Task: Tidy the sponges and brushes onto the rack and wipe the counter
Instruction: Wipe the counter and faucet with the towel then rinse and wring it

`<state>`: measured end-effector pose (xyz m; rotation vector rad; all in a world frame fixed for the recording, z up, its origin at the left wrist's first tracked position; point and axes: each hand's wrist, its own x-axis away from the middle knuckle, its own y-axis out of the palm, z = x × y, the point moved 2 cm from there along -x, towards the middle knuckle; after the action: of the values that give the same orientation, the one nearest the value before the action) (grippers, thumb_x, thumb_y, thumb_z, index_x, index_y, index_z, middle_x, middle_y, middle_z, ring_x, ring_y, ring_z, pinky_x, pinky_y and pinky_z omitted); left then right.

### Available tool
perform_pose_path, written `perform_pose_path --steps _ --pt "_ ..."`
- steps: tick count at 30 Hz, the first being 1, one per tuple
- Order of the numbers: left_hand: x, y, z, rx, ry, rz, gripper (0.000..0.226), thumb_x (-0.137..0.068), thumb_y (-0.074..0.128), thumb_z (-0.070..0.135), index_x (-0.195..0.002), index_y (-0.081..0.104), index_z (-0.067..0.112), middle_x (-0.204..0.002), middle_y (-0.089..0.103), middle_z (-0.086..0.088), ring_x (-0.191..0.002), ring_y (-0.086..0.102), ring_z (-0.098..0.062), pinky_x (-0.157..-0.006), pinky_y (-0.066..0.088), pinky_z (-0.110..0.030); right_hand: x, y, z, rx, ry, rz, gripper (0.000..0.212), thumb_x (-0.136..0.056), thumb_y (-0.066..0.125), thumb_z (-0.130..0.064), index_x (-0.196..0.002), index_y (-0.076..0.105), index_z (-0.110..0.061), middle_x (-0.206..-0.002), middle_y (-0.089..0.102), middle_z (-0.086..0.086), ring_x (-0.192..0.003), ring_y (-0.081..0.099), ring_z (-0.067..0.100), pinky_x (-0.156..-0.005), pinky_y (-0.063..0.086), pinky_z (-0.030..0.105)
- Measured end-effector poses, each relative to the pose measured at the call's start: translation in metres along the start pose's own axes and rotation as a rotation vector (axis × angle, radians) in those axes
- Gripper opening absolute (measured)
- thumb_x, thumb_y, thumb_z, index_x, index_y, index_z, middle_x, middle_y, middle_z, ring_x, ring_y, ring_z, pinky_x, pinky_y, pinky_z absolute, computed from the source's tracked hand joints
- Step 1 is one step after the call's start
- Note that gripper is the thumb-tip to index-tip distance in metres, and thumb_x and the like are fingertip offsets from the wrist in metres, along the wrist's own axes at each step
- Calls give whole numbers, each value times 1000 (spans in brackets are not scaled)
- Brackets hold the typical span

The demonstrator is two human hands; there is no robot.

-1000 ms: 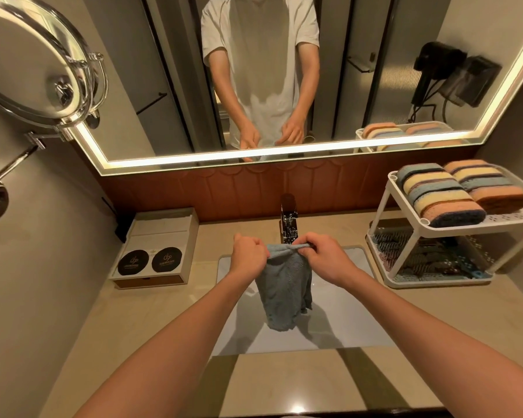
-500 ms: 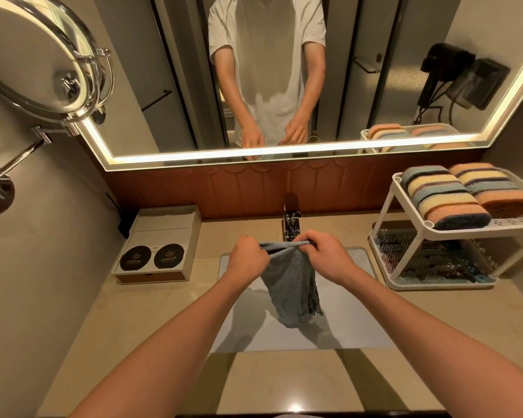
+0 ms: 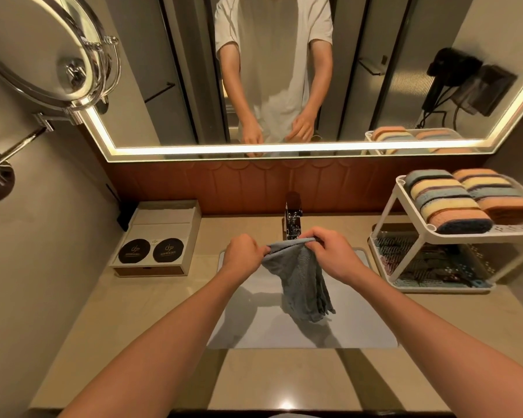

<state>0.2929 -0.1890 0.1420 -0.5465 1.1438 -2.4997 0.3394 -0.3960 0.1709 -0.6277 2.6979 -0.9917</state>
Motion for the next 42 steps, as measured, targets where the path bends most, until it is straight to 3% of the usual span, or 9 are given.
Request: perform_pose_path --steps 5,10,15,19,25,30,35,38,42 --pt "8 6 13 -295 164 -93 22 -88 75 29 -80 74 8 -74 69 -10 -71 66 -27 -57 48 -29 1 2 3 39 6 14 22 -104 51 -20 -108 70 -30 -100 66 -17 -98 59 2 -82 53 28" --pt "4 -2 15 -327 182 -47 11 -89 72 17 -86 68 7 -81 66 -11 -77 64 -28 -63 53 -35 2 -1 4 61 6 28 19 -104 51 -21 -109 68 -30 -100 65 -15 -97 59 4 -80 54 27" --pt "2 -9 23 -253 283 124 11 -91 56 0 -92 55 12 -96 57 -9 -87 56 -29 -71 47 -39 2 -1 -1 80 -10 94 19 -103 52 -18 -105 68 -29 -98 65 -12 -95 58 5 -77 51 26" --pt "0 -13 22 -194 316 251 10 -99 54 8 -99 62 13 -100 57 -5 -88 56 -23 -76 51 -37 0 -7 -2 107 -11 115 20 -103 52 -17 -105 69 -27 -98 66 -11 -93 58 5 -73 48 25" --pt "-6 -34 20 -28 163 305 13 -93 61 15 -85 67 24 -97 58 6 -83 57 -18 -67 45 -33 -3 -10 -5 9 54 140 18 -104 50 -18 -103 67 -25 -93 65 -10 -87 59 6 -63 42 20" --pt "-14 -39 21 455 -78 150 17 -87 61 8 -87 69 23 -91 69 -1 -83 67 -21 -78 62 -45 -8 -6 -4 -44 133 49 19 -105 43 -19 -104 62 -20 -98 62 -2 -92 58 13 -72 48 28" --pt "-13 -55 32 975 -210 -6 24 -90 60 -4 -110 67 7 -89 66 -12 -69 62 -17 -65 58 -29 -11 -8 -30 -580 283 -45 24 -95 41 0 -83 60 -7 -85 58 10 -82 54 22 -73 43 34" --pt "-10 -61 35 1028 -116 -20 17 -89 66 -2 -101 63 9 -93 66 -12 -81 64 -19 -72 57 -29 -12 -10 -40 -1019 344 -67 25 -86 35 -5 -65 46 -13 -67 47 4 -63 45 17 -58 38 30" --pt "-6 -54 32 1123 -12 -16 9 -93 67 7 -100 62 12 -101 65 -10 -95 62 -22 -90 55 -37 -19 -9 -42 -1311 397 -124 24 -84 34 -11 -61 41 -13 -67 41 6 -60 40 16 -62 38 30"
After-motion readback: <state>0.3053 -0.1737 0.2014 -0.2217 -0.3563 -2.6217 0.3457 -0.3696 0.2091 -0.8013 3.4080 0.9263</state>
